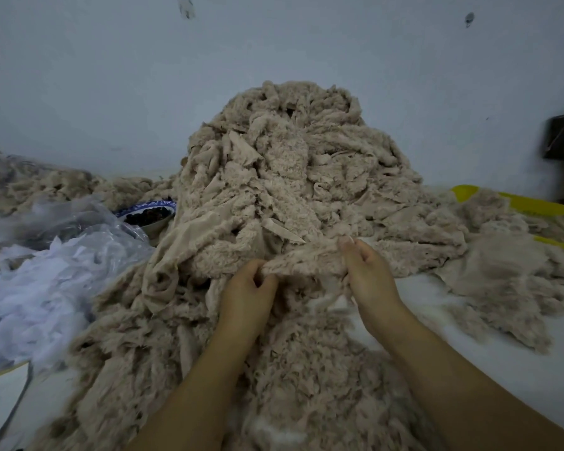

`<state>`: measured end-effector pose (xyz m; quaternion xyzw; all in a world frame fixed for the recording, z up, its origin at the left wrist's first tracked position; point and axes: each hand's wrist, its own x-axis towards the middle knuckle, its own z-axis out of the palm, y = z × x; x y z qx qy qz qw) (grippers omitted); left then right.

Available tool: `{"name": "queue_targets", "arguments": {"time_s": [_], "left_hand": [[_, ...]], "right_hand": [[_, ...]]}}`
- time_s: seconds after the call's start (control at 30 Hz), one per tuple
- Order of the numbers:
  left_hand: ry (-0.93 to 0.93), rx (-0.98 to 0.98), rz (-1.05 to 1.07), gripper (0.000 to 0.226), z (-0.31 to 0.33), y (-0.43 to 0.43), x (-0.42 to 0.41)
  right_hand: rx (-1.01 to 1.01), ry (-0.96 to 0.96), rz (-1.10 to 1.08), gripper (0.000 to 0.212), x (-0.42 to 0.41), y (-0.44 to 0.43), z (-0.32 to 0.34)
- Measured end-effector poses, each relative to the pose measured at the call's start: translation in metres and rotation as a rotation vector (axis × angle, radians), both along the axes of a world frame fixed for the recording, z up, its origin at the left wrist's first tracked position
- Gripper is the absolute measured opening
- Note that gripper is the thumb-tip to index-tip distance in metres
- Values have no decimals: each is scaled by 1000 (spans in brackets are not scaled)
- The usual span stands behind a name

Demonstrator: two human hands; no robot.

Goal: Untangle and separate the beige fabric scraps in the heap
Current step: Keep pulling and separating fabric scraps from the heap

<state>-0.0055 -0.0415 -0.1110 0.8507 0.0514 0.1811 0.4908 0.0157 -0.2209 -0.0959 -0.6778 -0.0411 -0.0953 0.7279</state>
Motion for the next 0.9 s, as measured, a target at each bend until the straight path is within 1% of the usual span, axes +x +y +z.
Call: {"name": "queue_targets", "arguments": {"time_s": [0.1, 0.2, 0.27, 0.3, 0.37, 0.4, 0.5, 0.57, 0.6, 0.63, 0.67, 0.7, 0.73, 0.77, 0.8, 0.87, 0.9], "left_hand": [[-21, -91, 95, 13, 3, 5, 1], [-36, -203, 171, 14, 6, 9, -1], [-30, -243, 164, 20, 8, 7, -3], [-23, -237, 136, 25, 10, 6, -5], [-38, -190, 31, 35, 11, 0, -10], [-60, -172, -40, 38, 12, -5, -13], [-115, -175, -256, 38, 15, -24, -21], [-94, -204, -323, 36, 16, -32, -22], [-86, -211, -318, 27, 15, -33, -21], [-86, -226, -296, 12, 15, -32, -20], [-93, -243, -267, 15, 14, -30, -18], [-105, -253, -227, 27, 13, -28, -16], [-119, -270, -192, 33, 11, -25, -14], [-132, -294, -164, 33, 10, -22, -12], [-136, -318, -152, 31, 9, -20, -11], [-141, -373, -131, 29, 10, -19, -10], [-137, -390, -113, 30, 11, -19, -9]], "right_hand": [[108, 22, -126, 31, 1, -5, 5], [183, 89, -261, 46, 4, -11, 7], [226, 117, -275, 49, 3, -13, 8], [229, 127, -255, 45, 2, -13, 10], [181, 121, -141, 34, -2, -10, 15], [146, 119, -72, 34, -2, -8, 14], [81, 81, 122, 40, -6, 0, 11], [18, 22, 222, 37, -6, 5, 6], [0, 2, 254, 34, -6, 6, 4], [-27, -12, 280, 32, -6, 7, 3], [-64, -24, 313, 34, -5, 7, -1], [-106, -23, 348, 45, -7, 7, -2], [-162, -20, 381, 59, -6, 8, -5], [-229, -11, 415, 64, -7, 9, -6], [-305, -18, 439, 56, -7, 11, -9], [-431, -49, 371, 18, -7, 14, -7], [-435, -19, 321, 9, -7, 13, -5]]}}
